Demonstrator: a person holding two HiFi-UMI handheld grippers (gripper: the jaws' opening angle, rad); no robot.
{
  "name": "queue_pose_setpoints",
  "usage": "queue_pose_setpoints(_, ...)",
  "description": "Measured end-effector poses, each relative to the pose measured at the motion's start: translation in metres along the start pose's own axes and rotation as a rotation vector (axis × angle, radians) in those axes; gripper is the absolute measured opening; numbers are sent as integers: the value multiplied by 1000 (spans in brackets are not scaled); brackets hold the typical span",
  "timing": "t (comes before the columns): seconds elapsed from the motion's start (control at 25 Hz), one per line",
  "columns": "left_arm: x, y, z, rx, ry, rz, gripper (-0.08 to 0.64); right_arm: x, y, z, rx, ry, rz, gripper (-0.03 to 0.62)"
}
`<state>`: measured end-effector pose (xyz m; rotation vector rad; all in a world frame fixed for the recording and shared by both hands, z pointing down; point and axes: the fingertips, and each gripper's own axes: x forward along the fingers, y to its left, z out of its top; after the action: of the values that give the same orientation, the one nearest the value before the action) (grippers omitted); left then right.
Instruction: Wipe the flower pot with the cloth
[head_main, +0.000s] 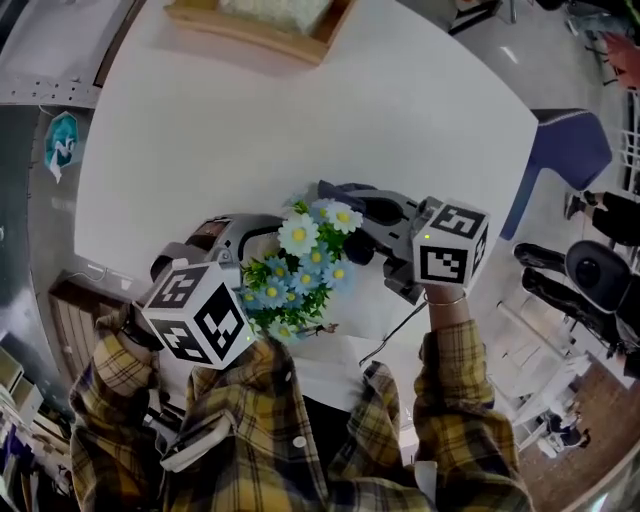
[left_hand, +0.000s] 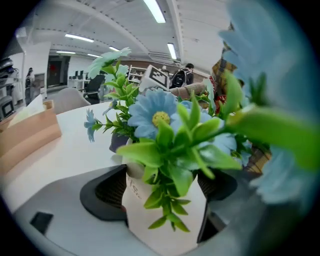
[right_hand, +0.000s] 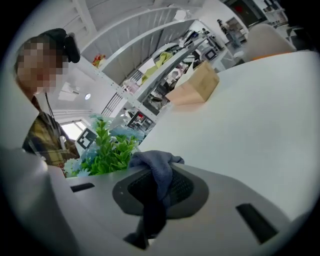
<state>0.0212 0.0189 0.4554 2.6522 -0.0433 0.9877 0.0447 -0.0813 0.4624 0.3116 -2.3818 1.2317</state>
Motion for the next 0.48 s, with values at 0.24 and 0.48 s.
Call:
queue_pose_setpoints(0.24, 5, 2, 12, 154, 22, -169, 446, 9, 3, 10, -98, 174, 134, 21)
queue_pose_setpoints(0.48, 5, 5, 12, 218, 28, -253, 446, 25, 5, 11, -133, 278, 187, 21)
